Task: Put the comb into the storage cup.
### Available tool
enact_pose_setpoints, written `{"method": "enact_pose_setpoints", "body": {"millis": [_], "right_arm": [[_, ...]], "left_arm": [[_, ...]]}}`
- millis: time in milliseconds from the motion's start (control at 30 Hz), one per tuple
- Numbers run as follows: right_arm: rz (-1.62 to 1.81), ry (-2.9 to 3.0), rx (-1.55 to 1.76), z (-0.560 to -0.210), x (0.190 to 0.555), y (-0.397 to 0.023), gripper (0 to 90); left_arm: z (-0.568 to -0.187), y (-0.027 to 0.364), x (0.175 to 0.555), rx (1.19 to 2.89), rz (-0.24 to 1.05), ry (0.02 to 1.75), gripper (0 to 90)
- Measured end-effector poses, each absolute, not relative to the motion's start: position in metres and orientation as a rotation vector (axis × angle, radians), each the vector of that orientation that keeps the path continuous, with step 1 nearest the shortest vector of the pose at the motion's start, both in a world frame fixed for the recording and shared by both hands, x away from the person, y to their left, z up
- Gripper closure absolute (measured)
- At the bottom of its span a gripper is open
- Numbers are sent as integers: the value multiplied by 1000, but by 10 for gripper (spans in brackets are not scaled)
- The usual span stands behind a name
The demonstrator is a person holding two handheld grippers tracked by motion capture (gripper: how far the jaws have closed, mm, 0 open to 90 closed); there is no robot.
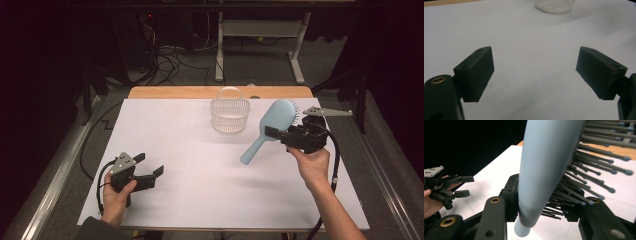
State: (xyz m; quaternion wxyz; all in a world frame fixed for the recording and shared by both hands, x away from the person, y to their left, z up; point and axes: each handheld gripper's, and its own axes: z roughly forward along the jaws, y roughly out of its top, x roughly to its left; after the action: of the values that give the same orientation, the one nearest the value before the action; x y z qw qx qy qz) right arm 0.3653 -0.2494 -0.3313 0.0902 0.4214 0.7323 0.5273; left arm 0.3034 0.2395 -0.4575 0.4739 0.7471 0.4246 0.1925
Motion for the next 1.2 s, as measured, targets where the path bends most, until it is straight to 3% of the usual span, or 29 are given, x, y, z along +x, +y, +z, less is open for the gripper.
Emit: {"method": "enact_pose_setpoints", "body": {"millis": [1200], "right_arm": [[1550, 2145, 1277, -312, 383, -252, 567]], "left_arm": [[-459, 241, 300, 1829, 493, 1050, 159]]}}
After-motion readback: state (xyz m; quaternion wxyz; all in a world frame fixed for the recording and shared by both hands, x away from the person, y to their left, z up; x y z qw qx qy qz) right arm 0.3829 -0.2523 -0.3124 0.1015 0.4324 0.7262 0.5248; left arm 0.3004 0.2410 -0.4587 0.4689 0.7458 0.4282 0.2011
